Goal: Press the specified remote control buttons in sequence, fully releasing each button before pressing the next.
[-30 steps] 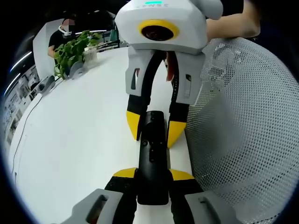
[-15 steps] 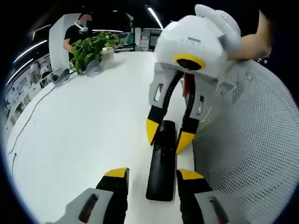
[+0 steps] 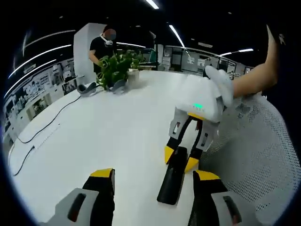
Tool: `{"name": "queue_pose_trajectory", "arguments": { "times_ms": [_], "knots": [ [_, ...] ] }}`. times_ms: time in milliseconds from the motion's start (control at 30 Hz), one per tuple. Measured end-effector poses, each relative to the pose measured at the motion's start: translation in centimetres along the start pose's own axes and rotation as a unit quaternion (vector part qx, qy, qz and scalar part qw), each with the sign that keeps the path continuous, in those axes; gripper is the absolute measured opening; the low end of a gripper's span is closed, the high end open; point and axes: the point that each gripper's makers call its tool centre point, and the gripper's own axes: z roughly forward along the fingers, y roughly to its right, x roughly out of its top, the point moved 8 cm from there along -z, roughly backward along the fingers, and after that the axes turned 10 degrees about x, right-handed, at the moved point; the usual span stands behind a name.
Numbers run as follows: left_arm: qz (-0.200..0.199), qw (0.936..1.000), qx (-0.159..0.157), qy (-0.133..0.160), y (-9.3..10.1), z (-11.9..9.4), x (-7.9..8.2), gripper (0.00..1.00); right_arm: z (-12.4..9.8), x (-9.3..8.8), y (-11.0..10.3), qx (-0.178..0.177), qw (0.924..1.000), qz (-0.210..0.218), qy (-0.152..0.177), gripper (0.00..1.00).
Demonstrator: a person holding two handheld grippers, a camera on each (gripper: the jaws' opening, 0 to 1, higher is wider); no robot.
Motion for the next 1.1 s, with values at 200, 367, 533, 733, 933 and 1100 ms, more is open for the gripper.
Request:
{"name": "queue_pose_trajectory", "arguments": {
  "times_ms": [200, 367, 533, 733, 933, 1100],
  "knots": [
    [-0.053, 0.9961, 0.051, 0.047, -0.4, -2.7, 0.8, 0.77, 0.0, 0.0, 0.0, -0.001, 1.0000, 0.003, 0.000, 0.23],
    [-0.092, 0.9871, 0.094, 0.091, -0.5, -4.7, 1.2, 0.87, 0.0, 0.0, 0.0, -0.001, 1.0000, 0.003, 0.000, 0.23],
    [-0.111, 0.9767, 0.141, 0.119, -0.6, -6.5, 1.3, 0.94, 0.0, 0.0, 0.0, -0.001, 1.0000, 0.003, 0.002, 0.23],
    [-0.133, 0.9578, 0.174, 0.187, -0.6, -8.2, 2.3, 1.00, 0.0, -0.1, 0.1, -0.002, 0.9999, 0.003, 0.010, 0.23],
    [-0.203, 0.9235, 0.213, 0.246, -0.4, -9.7, 2.3, 1.00, 0.0, -0.2, 0.0, -0.003, 0.9999, 0.002, 0.014, 0.23],
    [-0.243, 0.8919, 0.233, 0.302, 0.1, -11.2, 2.8, 1.00, 0.0, -0.3, 0.0, -0.002, 0.9997, 0.000, 0.022, 0.23]
  ]
}}
